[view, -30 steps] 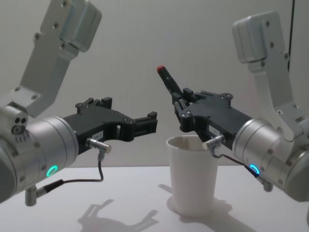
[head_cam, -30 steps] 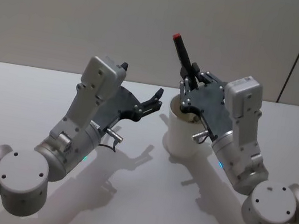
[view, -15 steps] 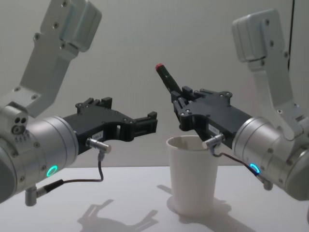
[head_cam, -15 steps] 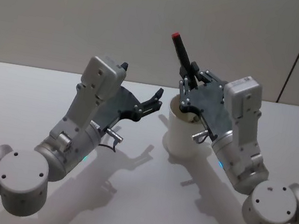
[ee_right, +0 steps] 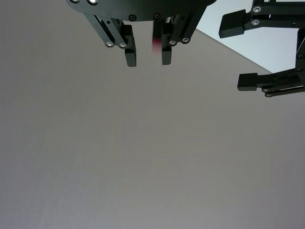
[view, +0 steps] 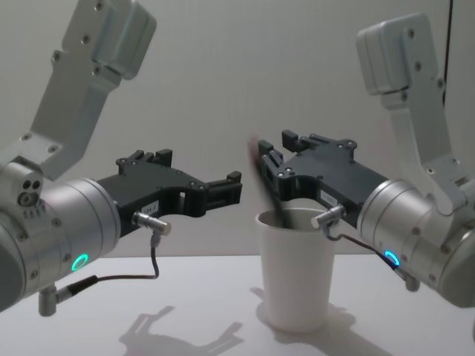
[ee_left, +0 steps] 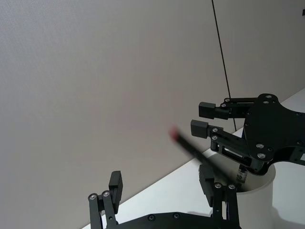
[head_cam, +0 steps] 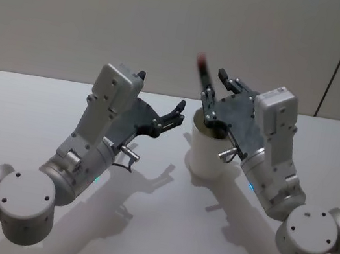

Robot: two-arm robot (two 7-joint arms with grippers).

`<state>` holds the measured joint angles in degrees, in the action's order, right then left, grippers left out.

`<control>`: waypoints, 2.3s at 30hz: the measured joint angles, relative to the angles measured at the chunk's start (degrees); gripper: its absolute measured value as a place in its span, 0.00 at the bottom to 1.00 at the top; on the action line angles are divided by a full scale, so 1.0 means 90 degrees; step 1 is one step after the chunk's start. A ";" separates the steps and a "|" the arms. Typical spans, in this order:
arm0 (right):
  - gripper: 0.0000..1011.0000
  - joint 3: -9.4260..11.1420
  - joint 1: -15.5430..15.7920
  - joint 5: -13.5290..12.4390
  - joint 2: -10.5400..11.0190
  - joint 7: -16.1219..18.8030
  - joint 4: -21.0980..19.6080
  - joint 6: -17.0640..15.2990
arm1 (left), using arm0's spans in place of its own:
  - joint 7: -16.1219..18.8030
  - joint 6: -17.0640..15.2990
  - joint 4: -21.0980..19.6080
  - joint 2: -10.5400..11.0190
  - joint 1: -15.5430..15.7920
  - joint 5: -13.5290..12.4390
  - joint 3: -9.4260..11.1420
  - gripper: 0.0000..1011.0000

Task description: Place the pen into the pen holder.

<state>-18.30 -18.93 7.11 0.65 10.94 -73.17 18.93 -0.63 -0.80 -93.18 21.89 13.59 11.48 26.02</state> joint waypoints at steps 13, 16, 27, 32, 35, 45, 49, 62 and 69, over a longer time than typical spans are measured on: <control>0.66 0.0000 0.0000 0.0006 0.0000 0.0002 -0.0004 0.0004 | 0.0000 0.0000 0.0000 0.0000 0.0000 0.0000 0.0000 0.99; 0.76 0.0000 0.0000 0.0006 0.0000 0.0002 -0.0004 0.0004 | 0.0000 0.0000 0.0000 0.0000 0.0000 0.0000 0.0000 0.99; 0.99 0.0004 0.0024 -0.0083 0.0012 0.0028 -0.0084 -0.0044 | 0.0000 0.0000 0.0000 0.0000 0.0000 0.0000 0.0000 0.99; 0.99 0.0017 0.0081 -0.0211 0.0038 0.0050 -0.0272 -0.0136 | 0.0000 0.0000 0.0000 0.0000 0.0000 0.0000 0.0000 0.99; 0.99 0.0037 0.0133 -0.0320 0.0068 0.0057 -0.0438 -0.0229 | 0.0000 0.0000 0.0000 0.0000 0.0000 0.0000 0.0000 0.99; 0.99 0.0145 0.0384 -0.0665 0.0237 -0.0052 -0.1108 -0.0565 | 0.0000 0.0000 0.0000 0.0000 0.0000 0.0000 0.0000 0.99; 0.99 0.0210 0.0525 -0.0813 0.0339 -0.0158 -0.1423 -0.0730 | 0.0000 0.0000 0.0000 0.0000 0.0000 0.0000 0.0000 0.99; 0.99 0.0303 0.0784 -0.1026 0.0536 -0.0350 -0.1850 -0.0984 | -0.0001 0.0000 0.0000 0.0000 0.0000 0.0000 0.0000 0.99; 0.99 0.0354 0.1027 -0.1300 0.0798 -0.0429 -0.2069 -0.1213 | -0.0001 0.0000 0.0000 0.0000 0.0000 0.0000 0.0000 0.99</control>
<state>-15.11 -9.69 -4.59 7.84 7.08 -91.79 8.01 -0.63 -0.79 -93.18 21.89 13.59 11.48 26.02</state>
